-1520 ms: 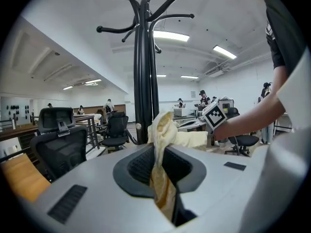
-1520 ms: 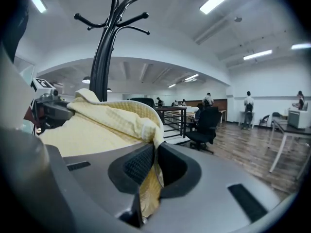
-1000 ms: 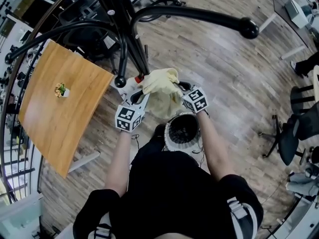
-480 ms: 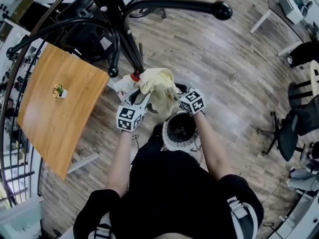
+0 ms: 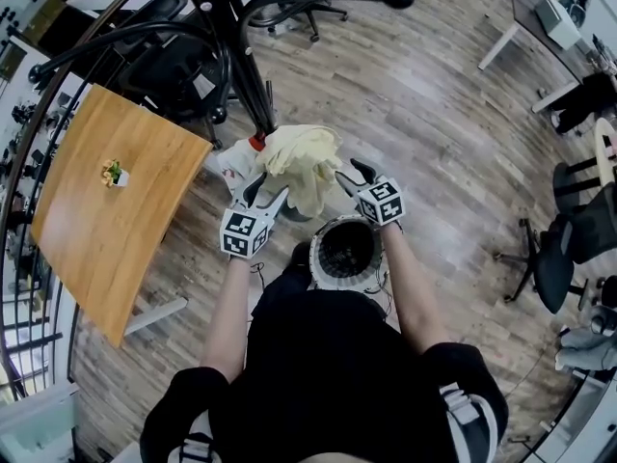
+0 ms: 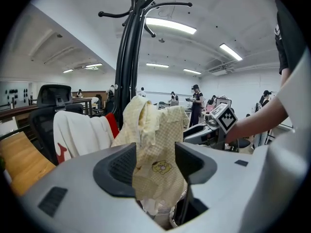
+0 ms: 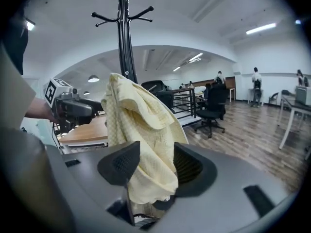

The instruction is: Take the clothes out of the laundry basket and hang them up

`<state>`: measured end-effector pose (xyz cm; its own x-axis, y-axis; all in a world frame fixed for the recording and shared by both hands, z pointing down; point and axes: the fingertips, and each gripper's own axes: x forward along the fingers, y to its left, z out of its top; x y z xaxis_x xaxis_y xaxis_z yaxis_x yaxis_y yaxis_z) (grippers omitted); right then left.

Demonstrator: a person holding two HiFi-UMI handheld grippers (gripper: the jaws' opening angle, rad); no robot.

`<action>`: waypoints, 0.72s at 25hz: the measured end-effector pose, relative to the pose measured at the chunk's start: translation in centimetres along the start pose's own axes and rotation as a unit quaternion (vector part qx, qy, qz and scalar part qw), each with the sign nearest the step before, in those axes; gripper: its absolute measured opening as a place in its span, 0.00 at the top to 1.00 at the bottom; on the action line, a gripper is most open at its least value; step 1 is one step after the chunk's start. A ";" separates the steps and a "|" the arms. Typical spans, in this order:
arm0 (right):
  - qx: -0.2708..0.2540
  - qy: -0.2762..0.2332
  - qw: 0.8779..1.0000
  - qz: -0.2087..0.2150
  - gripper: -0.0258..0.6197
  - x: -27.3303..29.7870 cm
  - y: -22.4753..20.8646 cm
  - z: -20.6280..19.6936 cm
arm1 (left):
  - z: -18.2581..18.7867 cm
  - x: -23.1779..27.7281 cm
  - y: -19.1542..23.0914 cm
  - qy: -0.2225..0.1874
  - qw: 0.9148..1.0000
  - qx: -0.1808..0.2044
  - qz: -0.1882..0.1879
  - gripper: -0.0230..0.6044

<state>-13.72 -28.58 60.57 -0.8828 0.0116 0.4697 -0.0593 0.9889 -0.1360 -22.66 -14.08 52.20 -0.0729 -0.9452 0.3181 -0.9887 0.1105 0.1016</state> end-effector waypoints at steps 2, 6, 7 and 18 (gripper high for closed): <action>0.004 -0.007 1.000 0.011 0.69 -1.0 0.7 0.1 | 0.1 -0.5 -0.3 -0.003 1.000 -0.002 0.005 0.56; 0.019 -0.038 0.999 0.032 0.92 -3.6 2.3 0.8 | 0.0 -1.8 -1.4 -0.008 1.000 -0.024 0.008 0.57; 0.019 -0.048 0.998 0.033 0.95 -4.3 2.7 1.0 | 0.0 -2.1 -1.8 -0.010 1.000 -0.026 0.010 0.57; -0.052 -0.062 0.995 0.064 0.95 -9.9 7.7 0.8 | -0.7 -8.8 -4.8 -0.058 0.994 -0.031 0.084 0.87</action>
<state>-5.84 -21.21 54.16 -0.9311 0.1269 0.3421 0.1002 0.9905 -0.0946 -17.22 -6.06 49.54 -0.2544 -0.9406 0.2247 -0.9516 0.2849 0.1150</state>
